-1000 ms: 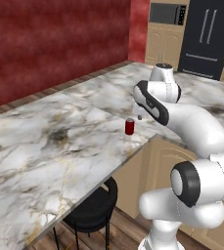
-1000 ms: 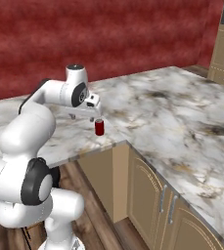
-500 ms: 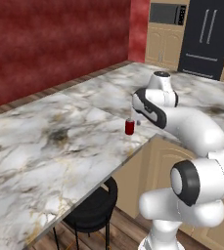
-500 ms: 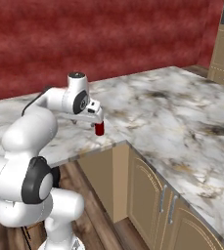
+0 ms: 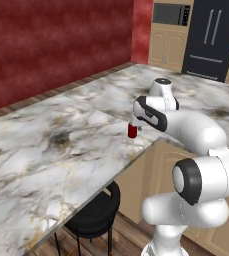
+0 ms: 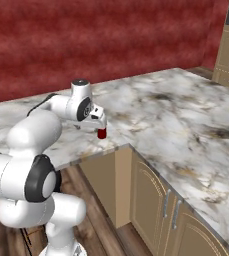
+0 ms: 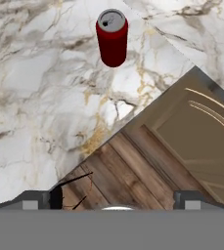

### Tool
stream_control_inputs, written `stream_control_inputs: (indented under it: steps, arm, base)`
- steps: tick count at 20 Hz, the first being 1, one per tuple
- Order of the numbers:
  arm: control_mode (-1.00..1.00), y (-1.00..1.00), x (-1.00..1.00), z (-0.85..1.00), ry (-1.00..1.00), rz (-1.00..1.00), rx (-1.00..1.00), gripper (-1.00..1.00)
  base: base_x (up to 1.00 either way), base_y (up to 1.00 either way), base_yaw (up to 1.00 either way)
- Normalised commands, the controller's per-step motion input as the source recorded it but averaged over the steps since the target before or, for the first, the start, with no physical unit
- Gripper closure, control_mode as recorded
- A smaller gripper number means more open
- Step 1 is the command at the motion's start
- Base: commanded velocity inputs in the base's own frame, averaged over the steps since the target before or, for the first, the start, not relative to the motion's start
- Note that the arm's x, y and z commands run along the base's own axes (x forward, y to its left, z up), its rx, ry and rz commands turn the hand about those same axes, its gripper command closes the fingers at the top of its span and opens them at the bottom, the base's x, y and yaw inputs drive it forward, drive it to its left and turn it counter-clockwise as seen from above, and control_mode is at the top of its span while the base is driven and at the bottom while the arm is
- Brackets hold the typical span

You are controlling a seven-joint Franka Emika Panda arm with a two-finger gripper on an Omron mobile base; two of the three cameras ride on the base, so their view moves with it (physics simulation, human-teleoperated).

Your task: Four empty soda cans are scattered around the kitchen. Gather all the cans and cluster them next to the stove for recycling.

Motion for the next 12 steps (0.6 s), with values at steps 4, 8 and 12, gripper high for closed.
stream_control_inputs:
  steps: [4,8,12]
  arm:
    - [-1.0,0.0,0.28,-0.03,0.0,0.0,0.0,-1.0]
    - [-1.0,0.0,0.31,-0.04,0.0,0.0,0.0,-1.0]
    - [-1.0,0.0,0.24,-0.13,0.0,0.0,-0.01,-1.0]
  base:
    - [0.0,0.0,0.0]
    - [0.0,0.0,0.0]
    - [0.0,0.0,0.0]
